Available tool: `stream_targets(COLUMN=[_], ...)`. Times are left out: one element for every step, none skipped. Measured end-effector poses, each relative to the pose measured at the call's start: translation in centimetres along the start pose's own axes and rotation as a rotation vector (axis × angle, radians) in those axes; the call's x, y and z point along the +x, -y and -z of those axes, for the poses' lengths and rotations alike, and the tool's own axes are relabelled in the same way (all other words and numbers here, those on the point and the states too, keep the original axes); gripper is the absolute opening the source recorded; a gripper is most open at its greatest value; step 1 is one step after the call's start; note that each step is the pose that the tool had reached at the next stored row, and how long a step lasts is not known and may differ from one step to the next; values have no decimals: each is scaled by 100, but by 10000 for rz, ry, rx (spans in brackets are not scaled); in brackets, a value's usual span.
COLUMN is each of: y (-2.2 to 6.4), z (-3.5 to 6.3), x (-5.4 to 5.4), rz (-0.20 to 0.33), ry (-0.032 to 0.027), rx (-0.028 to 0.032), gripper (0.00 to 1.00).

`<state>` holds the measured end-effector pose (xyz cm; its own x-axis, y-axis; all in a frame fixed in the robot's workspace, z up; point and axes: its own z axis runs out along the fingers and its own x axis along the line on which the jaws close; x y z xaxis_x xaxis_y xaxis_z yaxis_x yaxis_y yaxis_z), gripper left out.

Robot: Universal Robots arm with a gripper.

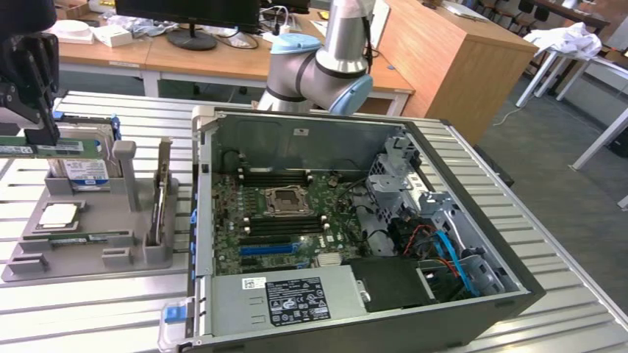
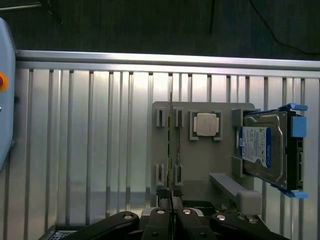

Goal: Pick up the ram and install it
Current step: 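Pick up the ram and move it above insertion slot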

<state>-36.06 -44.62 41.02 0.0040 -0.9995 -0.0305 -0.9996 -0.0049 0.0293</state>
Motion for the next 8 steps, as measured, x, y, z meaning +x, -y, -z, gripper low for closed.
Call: stream_targets(y=[0, 0, 0, -1, -1, -2, -2, -3], z=[0, 0, 7, 20, 35, 51, 67, 80], x=[0, 0, 0, -1, -1, -2, -2, -2], rz=[-1, 0, 0, 0, -1, 0, 0, 0], ry=[0, 0, -2, -3, -2, -1, 0, -1], rx=[0, 0, -3, -3, -3, 0, 0, 0], gripper=[11, 11, 11, 11, 11, 11, 11, 11])
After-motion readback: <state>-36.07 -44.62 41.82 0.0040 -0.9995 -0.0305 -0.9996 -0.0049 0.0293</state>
